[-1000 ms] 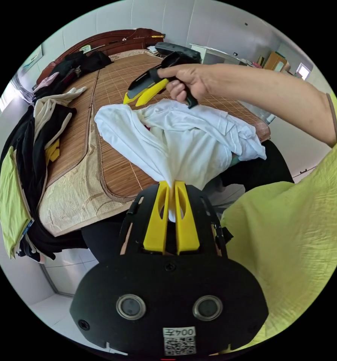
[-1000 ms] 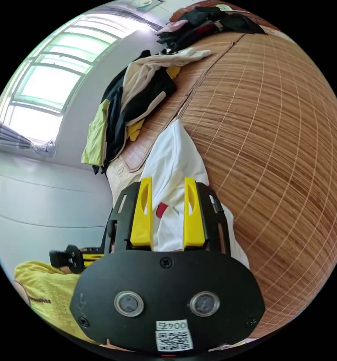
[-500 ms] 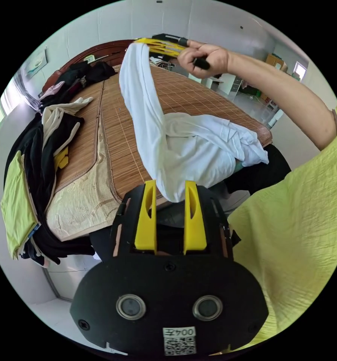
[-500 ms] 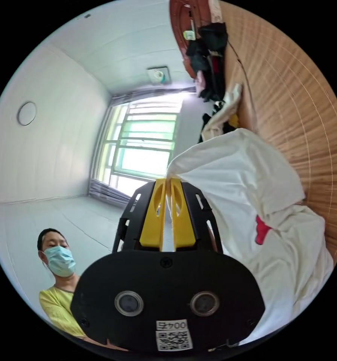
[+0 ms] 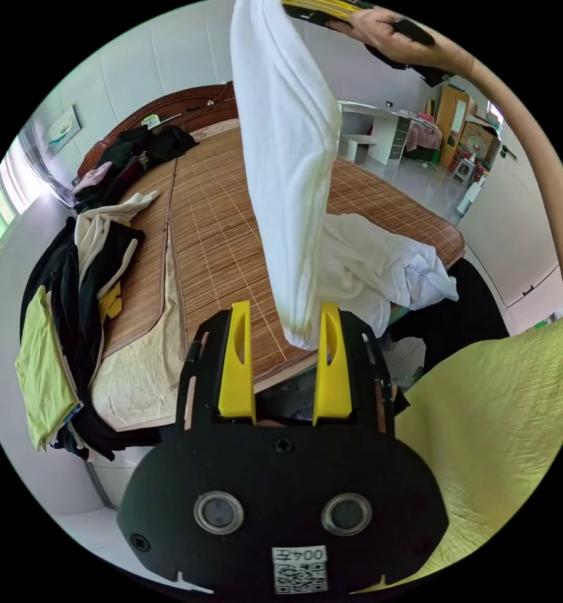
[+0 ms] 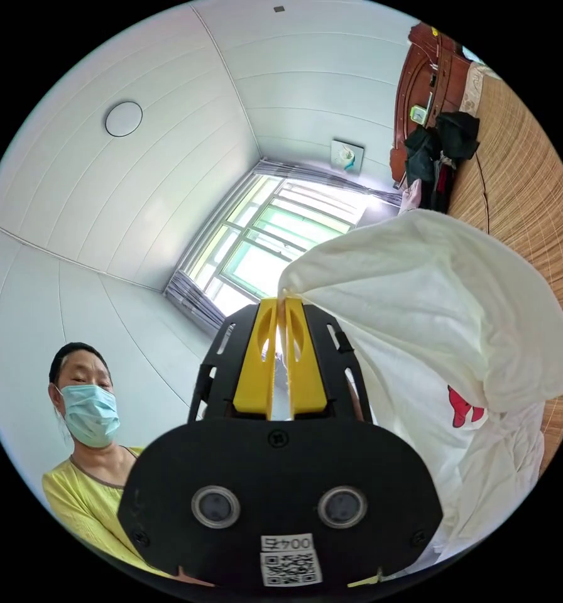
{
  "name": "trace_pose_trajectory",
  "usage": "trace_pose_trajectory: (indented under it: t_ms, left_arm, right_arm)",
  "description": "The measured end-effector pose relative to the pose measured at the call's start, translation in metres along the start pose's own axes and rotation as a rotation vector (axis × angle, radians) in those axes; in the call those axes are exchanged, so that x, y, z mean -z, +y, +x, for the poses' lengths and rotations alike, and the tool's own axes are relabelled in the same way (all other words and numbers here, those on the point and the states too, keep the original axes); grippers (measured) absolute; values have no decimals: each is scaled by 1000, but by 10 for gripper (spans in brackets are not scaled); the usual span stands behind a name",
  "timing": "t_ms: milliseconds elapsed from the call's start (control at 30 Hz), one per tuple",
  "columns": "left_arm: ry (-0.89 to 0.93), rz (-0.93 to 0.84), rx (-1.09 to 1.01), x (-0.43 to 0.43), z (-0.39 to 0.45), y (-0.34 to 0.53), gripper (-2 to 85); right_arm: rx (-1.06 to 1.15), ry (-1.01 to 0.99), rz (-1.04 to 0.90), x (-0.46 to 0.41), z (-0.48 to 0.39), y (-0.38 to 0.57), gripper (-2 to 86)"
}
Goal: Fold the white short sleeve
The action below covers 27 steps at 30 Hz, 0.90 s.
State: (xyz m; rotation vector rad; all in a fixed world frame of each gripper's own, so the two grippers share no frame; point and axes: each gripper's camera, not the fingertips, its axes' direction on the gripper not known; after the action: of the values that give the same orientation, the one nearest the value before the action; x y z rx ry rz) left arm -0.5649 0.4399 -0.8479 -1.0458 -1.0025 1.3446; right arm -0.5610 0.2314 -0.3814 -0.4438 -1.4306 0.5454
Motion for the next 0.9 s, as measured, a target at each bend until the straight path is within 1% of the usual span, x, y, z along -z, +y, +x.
trace_pose_trajectory:
  t_ms: [100, 167, 200, 300, 367, 433, 500, 533, 600, 733, 800, 867, 900]
  left_arm:
    - [64, 9, 40, -15, 7, 14, 87]
    - [108, 64, 73, -12, 7, 28, 42]
    - [146, 97, 79, -7, 6, 35, 32]
    - [160, 171, 130, 16, -4, 45, 17]
    - [188, 238, 158, 38, -18, 40, 12]
    - [220, 345, 199, 80, -42, 22, 7]
    - [209, 411, 187, 117, -57, 2, 3]
    - [186, 443, 167, 142, -65, -12, 1]
    - [159, 501, 108, 183, -69, -33, -1]
    - [-76, 698, -19, 286, -47, -65, -3]
    - [-173, 782, -54, 327, -34, -69, -3]
    - [-269, 864, -89, 372, -17, -68, -4]
    - [-289, 879, -100, 381, -12, -67, -4]
  right_arm:
    - [4, 18, 24, 21, 2, 19, 25]
    - [16, 38, 45, 38, 0, 28, 24]
    - [25, 55, 63, 51, -2, 33, 24]
    - [57, 100, 120, 88, -14, 42, 24]
    - [77, 133, 170, 114, -26, 42, 22]
    - [122, 175, 225, 141, -47, 37, 21]
    - [218, 248, 269, 168, -91, 24, 18]
    - [246, 267, 271, 173, -104, 20, 18]
    - [368, 350, 275, 187, -162, 4, 18]
    - [565, 464, 278, 193, -256, -18, 17]
    - [689, 544, 276, 190, -316, -26, 16]
    - [780, 601, 268, 184, -357, -29, 15]
    - [837, 635, 264, 179, -383, -28, 15]
